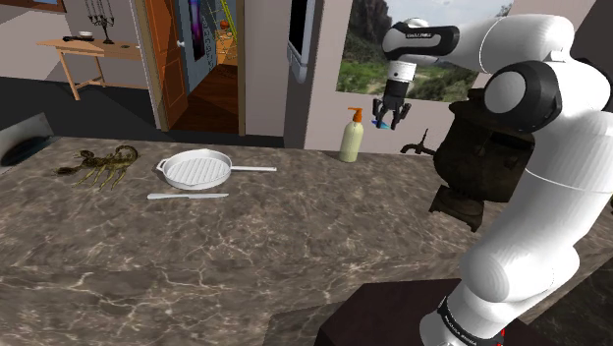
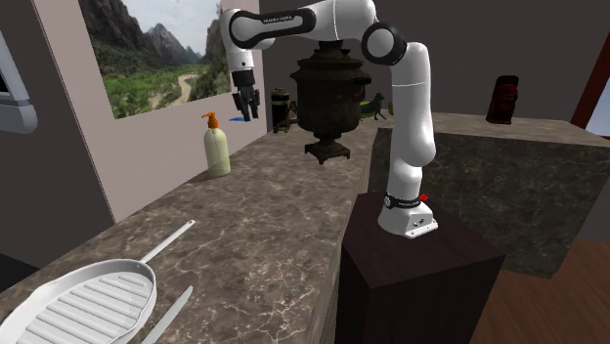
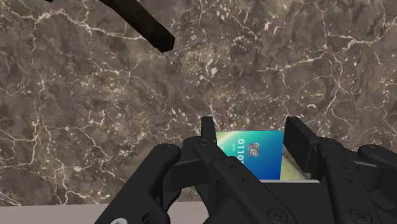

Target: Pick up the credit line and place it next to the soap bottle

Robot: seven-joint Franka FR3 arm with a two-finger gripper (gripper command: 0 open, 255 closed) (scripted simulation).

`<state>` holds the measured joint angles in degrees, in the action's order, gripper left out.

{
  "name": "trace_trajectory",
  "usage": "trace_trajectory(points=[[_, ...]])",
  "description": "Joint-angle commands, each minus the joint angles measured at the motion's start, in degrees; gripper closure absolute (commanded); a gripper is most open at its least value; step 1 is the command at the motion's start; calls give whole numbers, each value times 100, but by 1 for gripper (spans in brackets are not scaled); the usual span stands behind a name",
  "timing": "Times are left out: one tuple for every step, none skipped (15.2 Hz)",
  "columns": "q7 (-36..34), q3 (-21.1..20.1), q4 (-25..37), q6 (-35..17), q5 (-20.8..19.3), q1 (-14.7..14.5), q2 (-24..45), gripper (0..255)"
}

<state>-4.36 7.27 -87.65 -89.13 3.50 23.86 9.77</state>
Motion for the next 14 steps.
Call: trace_trajectory(points=[[6,-1,-178,-155,-4,-3,-26,255],[8,-1,-262,-234,-4,-5,-31,255],[11,-2,-344,-312,-4,-6,-35,255],[14,-3,-424,-390,-4,-7,-37,255],[17,-3,-502,-467,-4,-9,-38,255],[20,-4,-579,-544,-3,-10,-38,255],[23,-4,-653,-620,-3,-11,-36,255],[26,-5,-726,-696,-2,-12,-33,255],[29,-6,-797,-772,0,-12,-28,255],[32,-6,-867,-847,1,-13,-23,255],[36,-7,-935,-921,3,-14,-15,255],[40,-7,-1001,-996,4,-14,-7,255],[43,-8,-1065,-1070,6,-15,2,255],[47,-9,-1128,-1143,9,-15,13,255]])
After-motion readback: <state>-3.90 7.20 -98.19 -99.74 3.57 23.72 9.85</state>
